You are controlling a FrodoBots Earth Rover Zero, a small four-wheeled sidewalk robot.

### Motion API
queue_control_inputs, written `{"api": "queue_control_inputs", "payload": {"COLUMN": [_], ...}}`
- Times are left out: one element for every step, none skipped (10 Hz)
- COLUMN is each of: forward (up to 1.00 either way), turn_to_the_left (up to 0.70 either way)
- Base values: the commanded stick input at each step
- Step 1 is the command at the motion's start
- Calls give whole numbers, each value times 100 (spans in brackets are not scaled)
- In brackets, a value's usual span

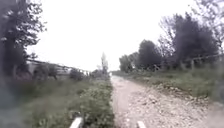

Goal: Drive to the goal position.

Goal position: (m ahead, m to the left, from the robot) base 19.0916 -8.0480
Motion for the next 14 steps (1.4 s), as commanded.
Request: {"api": "queue_control_inputs", "payload": {"forward": [70, 70, 70, 70, 70, 70, 70, 70, 70, 70, 70, 70, 70, 70], "turn_to_the_left": [0, -4, -29, -35, -19, -4, 0, 0, 0, 0, 0, 0, 0, 0]}}
